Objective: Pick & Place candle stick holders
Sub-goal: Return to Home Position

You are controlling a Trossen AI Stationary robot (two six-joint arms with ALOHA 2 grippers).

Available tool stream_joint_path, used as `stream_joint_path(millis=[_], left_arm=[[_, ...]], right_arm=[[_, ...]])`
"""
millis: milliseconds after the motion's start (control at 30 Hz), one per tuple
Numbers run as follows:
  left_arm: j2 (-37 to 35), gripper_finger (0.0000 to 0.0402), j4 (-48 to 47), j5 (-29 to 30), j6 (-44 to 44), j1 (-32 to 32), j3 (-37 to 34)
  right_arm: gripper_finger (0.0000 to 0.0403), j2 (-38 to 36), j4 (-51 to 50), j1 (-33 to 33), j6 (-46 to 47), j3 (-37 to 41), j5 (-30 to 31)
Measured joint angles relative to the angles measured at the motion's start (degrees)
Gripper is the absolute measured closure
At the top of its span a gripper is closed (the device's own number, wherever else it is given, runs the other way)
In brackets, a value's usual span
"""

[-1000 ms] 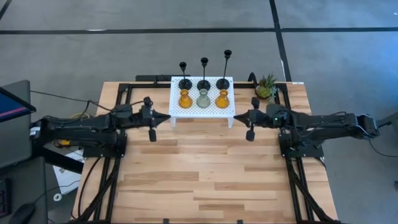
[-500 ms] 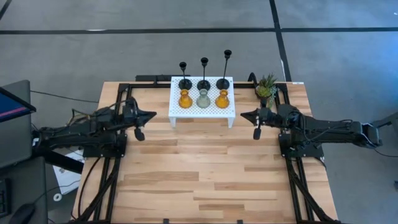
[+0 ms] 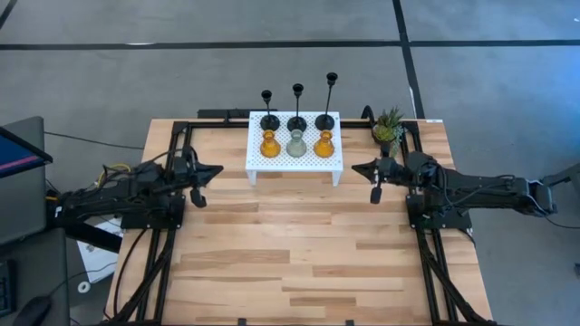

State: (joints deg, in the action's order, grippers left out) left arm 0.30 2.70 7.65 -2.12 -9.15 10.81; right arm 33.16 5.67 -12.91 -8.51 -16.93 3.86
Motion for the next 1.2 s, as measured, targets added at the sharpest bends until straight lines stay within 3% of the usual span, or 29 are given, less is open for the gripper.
stream_joint_path(millis=[167,367,567,767,1067,1200], left_arm=[[0.11,0.0395,-0.83,-0.01,0.71,0.00,0.00],[0.08,0.0395,-0.89,0.01,0.63,0.00,0.00],[0.07,0.0395,-0.96,-0.01,0.67,0.02,0.00],[0.07,0.0395,-0.98,-0.01,0.67,0.02,0.00],[0.07,0.0395,-1.01,-0.01,0.67,0.02,0.00],[0.07,0.0395,-1.03,-0.04,0.69,0.17,0.00]], right_arm=[[0.0403,-1.34,-1.94,-0.02,-0.02,0.03,-0.24],[0.0403,-6.53,-5.31,-2.17,1.41,0.02,-6.92],[0.0403,-12.79,-5.82,-4.26,3.91,0.02,-6.87],[0.0403,-19.24,-5.47,-4.31,3.88,2.11,0.74],[0.0403,-33.01,-5.36,-4.28,5.57,8.59,4.15],[0.0403,-32.98,-5.16,-4.20,5.62,8.98,6.70]])
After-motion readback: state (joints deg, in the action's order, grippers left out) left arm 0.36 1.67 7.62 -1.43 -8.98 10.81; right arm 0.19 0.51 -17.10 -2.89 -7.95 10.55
